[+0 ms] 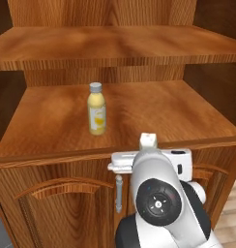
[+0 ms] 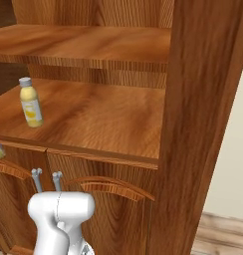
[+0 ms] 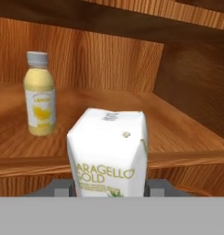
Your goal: Sort all alcoholic drinks to one cabinet, and non-alcoholic drinks to the other.
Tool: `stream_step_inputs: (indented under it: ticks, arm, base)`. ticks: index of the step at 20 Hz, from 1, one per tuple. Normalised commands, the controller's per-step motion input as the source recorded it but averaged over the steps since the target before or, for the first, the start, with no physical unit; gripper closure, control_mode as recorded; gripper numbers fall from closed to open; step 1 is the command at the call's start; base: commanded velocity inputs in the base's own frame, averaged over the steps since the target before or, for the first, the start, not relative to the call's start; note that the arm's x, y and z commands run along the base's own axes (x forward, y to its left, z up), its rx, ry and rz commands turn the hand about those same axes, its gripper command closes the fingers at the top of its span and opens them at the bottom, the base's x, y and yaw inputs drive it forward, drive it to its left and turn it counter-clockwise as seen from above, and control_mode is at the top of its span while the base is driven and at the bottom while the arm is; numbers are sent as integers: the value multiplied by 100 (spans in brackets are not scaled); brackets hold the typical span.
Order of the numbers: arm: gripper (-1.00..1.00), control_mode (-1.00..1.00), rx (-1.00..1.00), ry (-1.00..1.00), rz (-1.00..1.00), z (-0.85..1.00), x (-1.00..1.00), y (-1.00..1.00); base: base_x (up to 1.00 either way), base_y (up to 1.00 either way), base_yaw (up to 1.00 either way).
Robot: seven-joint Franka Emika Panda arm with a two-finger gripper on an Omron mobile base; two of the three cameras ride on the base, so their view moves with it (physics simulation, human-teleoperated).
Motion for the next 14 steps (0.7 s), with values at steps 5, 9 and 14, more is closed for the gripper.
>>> stream_step_inputs:
  ticks: [5,9,14]
  arm:
    - [100,-100,0,0,-2,9,0,-24]
    - [100,-100,0,0,-1,6,5,-29]
    - [100,-100,0,-1,0,1,13,-30]
  base:
    - [0,0,0]
    - [0,0,0]
    - [0,0,0]
